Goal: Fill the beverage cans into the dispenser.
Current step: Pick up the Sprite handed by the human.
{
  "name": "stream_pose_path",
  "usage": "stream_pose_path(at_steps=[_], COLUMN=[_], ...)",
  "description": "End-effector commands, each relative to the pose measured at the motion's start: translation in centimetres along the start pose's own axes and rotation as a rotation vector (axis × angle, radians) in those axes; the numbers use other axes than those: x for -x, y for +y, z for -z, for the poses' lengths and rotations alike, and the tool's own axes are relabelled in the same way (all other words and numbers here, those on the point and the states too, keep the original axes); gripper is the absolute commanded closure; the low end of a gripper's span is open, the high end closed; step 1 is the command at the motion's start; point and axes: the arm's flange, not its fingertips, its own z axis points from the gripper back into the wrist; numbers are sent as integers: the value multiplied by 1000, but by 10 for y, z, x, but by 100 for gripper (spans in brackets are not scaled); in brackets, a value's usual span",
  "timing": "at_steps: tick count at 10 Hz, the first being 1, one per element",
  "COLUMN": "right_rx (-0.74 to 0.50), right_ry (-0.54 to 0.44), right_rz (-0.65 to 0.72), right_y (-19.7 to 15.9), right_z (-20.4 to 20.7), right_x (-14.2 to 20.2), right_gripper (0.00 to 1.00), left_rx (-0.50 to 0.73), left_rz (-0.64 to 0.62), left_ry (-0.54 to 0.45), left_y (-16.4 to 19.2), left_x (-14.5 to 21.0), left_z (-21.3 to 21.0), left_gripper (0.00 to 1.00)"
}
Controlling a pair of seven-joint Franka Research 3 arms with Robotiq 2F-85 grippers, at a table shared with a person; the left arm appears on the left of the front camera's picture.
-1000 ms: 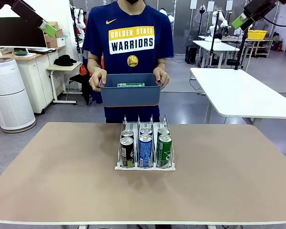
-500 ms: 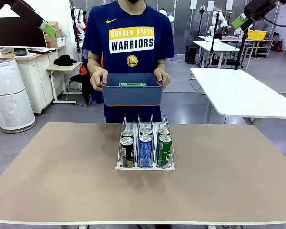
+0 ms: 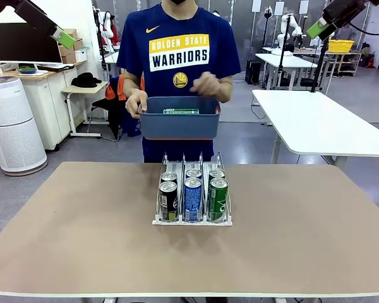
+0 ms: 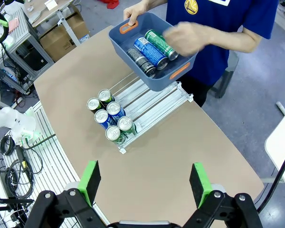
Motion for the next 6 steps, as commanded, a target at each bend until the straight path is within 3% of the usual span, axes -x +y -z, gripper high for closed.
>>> stream_pose_path(at_steps=[1, 6], right_rx=[-4, -4], right_ry=[-4, -4], right_rz=[9, 9], right_y=[2, 2], right_z=[-1, -1], right_x=[0, 0], right_gripper=[0, 0], left_rx=[1, 1], left_rz=[-4, -4], left_ry=[2, 2], left_y=[1, 1], left_x=[3, 3], left_z=[0, 0], left_gripper=[0, 0])
